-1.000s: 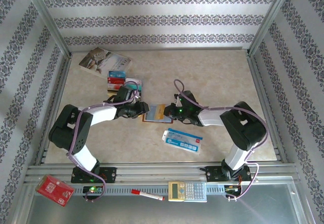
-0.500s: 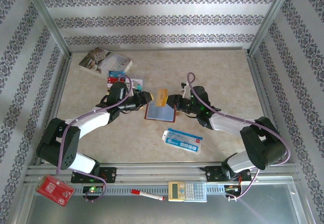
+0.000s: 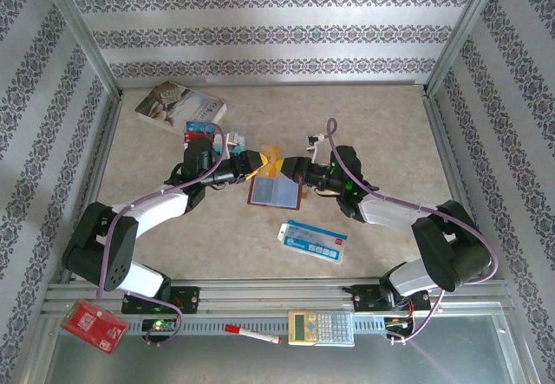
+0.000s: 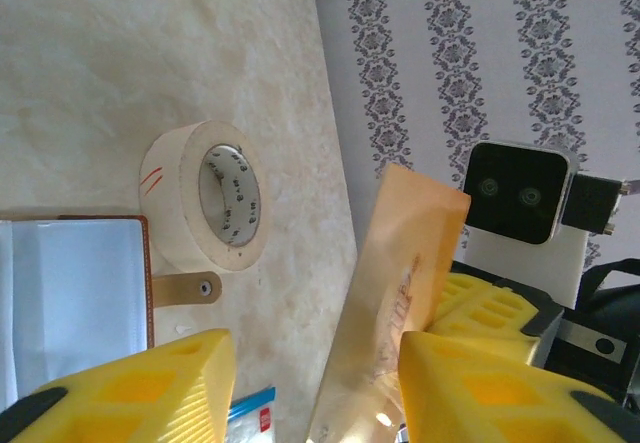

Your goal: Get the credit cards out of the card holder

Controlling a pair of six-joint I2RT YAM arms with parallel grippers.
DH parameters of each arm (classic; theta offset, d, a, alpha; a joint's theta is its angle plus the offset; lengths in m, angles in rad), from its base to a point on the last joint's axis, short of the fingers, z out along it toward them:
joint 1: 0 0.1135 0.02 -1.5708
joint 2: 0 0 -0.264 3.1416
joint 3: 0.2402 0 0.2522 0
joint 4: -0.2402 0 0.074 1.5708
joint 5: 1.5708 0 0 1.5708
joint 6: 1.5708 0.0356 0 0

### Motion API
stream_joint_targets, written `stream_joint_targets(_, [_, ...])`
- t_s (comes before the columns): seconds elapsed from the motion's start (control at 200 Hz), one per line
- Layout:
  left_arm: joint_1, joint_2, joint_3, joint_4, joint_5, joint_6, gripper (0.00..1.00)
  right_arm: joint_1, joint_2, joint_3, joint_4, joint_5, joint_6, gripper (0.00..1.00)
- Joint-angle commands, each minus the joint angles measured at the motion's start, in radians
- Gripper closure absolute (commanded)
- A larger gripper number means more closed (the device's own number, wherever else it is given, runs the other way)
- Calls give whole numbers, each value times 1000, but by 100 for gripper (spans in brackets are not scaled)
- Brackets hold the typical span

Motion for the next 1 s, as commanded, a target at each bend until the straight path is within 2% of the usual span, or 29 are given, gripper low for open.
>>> stream_joint_targets(0.0, [-3, -24, -19, 76, 9, -3, 58, -16, 11, -10, 99, -38, 37, 100])
stream_joint_targets(0.699, [-1, -57, -10, 53, -7, 45, 97, -33, 39, -26, 123, -47, 51, 100])
stream_joint_targets(0.804, [5, -63, -1, 2, -14, 72, 100, -45, 34, -27, 72, -22, 32, 75])
stream_joint_targets(0.894, [12, -79, 15, -91, -35, 124, 100, -57, 20, -31, -17, 20, -3, 62])
stream_joint_targets(0.994, [22, -111, 54, -290, -96, 231, 100, -72, -6, -32, -128, 77, -49, 53])
